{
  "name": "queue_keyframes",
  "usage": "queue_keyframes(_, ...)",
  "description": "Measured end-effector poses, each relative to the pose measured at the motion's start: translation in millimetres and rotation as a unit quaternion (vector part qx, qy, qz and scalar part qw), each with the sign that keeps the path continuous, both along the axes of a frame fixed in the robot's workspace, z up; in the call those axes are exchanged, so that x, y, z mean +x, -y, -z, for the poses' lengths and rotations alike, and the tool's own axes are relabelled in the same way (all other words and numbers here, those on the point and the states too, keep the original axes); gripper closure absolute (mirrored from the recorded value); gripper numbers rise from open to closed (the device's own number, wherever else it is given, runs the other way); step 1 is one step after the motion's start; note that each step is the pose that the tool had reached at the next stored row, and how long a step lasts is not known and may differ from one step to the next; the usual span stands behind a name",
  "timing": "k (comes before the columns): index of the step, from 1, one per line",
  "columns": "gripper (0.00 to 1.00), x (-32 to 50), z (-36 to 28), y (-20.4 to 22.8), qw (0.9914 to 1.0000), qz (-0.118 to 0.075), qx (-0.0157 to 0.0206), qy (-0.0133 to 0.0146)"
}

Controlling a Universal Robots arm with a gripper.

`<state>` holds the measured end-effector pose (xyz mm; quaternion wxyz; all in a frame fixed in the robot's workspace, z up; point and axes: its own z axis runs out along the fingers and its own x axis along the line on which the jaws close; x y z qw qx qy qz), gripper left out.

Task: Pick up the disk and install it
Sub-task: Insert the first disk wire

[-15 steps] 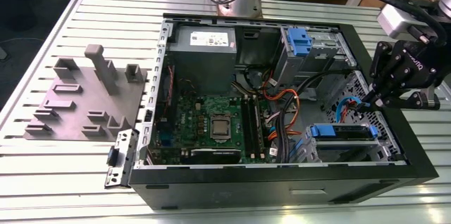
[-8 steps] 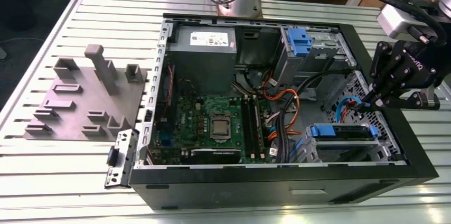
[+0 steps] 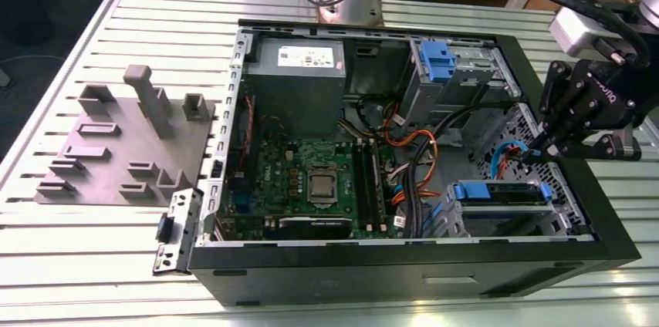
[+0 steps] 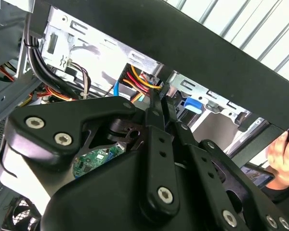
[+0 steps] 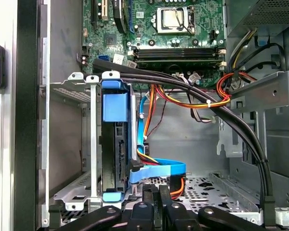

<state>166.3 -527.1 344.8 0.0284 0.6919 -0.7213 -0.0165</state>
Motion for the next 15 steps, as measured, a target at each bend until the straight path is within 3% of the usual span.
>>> queue_keyframes(15,0.84,-2.0,-0.2,6.7,1.0,-0.001,-0.0003,0.0005)
